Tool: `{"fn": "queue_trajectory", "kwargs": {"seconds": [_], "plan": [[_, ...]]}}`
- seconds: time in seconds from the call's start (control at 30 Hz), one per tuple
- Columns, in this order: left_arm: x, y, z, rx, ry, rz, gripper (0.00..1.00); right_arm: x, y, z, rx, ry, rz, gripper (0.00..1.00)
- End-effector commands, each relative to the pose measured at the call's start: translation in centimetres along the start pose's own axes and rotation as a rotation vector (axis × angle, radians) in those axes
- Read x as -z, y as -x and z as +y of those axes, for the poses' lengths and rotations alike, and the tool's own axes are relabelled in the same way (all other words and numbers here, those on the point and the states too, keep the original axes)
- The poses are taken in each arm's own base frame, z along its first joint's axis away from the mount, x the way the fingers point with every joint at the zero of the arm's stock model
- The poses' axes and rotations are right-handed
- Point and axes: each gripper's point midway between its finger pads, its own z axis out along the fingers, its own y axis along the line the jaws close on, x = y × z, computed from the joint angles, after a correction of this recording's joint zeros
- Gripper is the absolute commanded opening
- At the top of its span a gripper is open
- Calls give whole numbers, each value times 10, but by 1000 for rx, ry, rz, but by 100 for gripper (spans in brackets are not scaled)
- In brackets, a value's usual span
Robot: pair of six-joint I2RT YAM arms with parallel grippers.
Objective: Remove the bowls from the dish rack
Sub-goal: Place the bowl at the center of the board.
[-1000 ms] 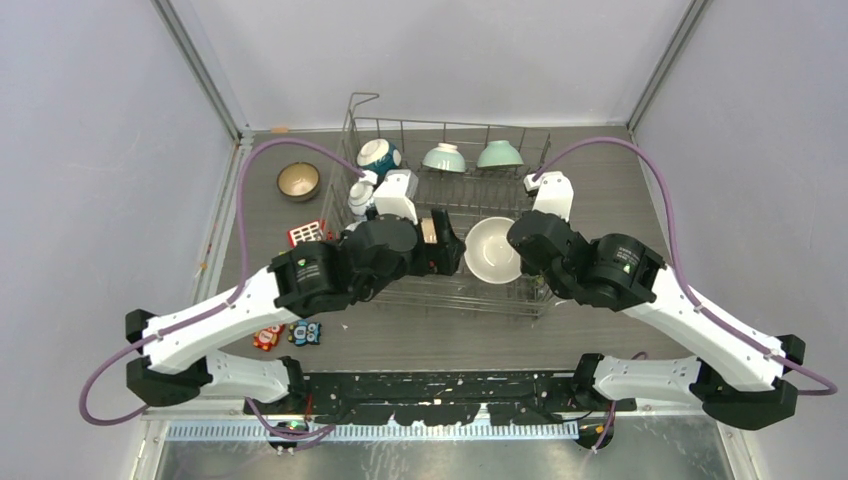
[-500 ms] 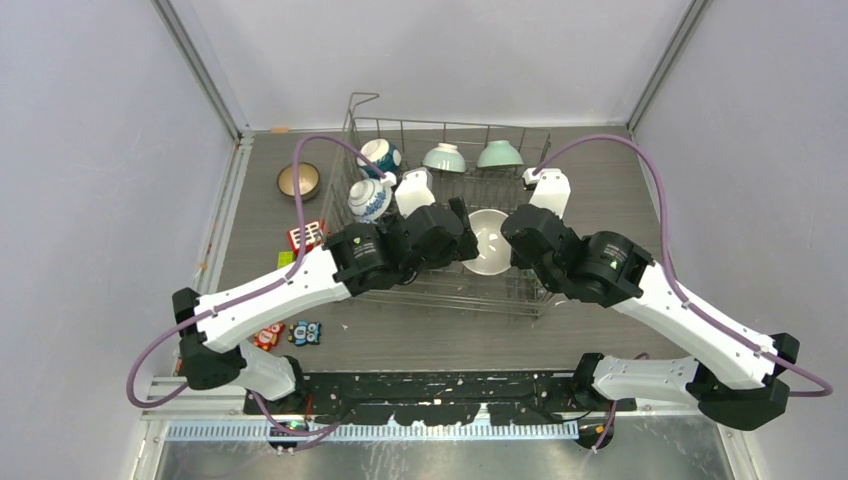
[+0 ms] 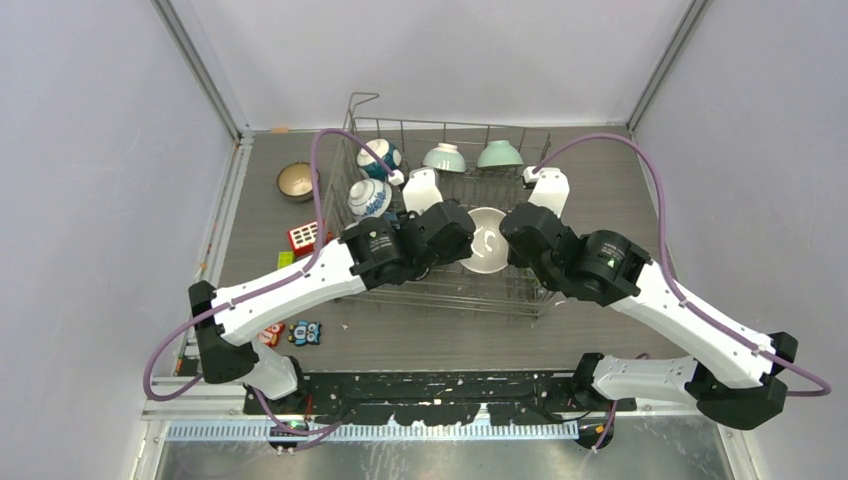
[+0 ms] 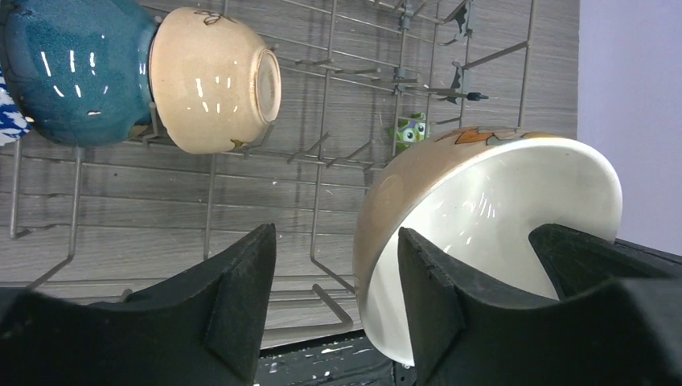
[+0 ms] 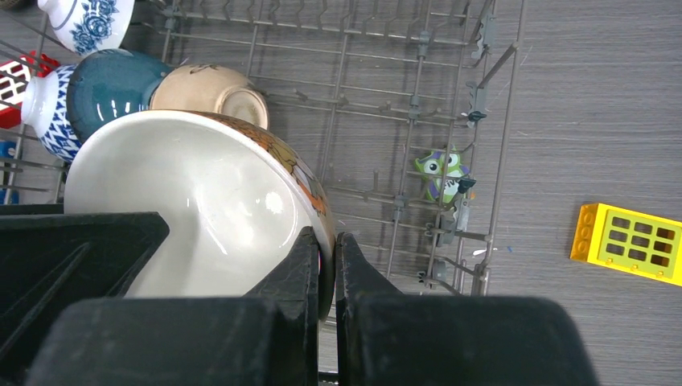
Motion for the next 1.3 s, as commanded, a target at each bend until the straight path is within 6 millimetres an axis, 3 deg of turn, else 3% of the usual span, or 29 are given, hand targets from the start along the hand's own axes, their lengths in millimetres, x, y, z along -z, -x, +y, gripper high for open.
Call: {"fn": "queue_trajectory", "kwargs": {"seconds": [0.0, 0.17, 0.33, 0.47, 0.6, 0.67, 0.77, 0.87, 1.03, 1.27], "plan": [[1, 14, -5, 26, 0, -47, 54, 0, 29, 17, -143, 44, -89, 1], [0, 14, -4, 12, 5, -50, 35, -2, 30, 23, -152, 58, -83, 1], [0, 15, -4, 4, 2, -57, 21, -3, 30, 27, -145, 69, -73, 1], [-1, 15, -6, -4, -3, -58, 2, -3, 29, 32, -131, 84, -56, 1], [-2, 16, -7, -10, -6, -59, 0, -1, 29, 34, -116, 100, -46, 2], [-2, 15, -7, -8, -15, -45, 0, 2, 28, 36, -89, 118, -30, 20], [-5, 11, -11, 22, -60, 30, 0, 7, 26, 34, -30, 139, -6, 59], [-9, 4, -10, 56, -114, 137, 0, 13, 23, 26, 27, 161, 28, 72], [-11, 1, 1, 58, -104, 210, 0, 18, 20, 16, 131, 158, 89, 74], [-3, 11, 6, 10, -83, 221, 0, 7, 18, 28, 132, 217, 161, 65]]}}
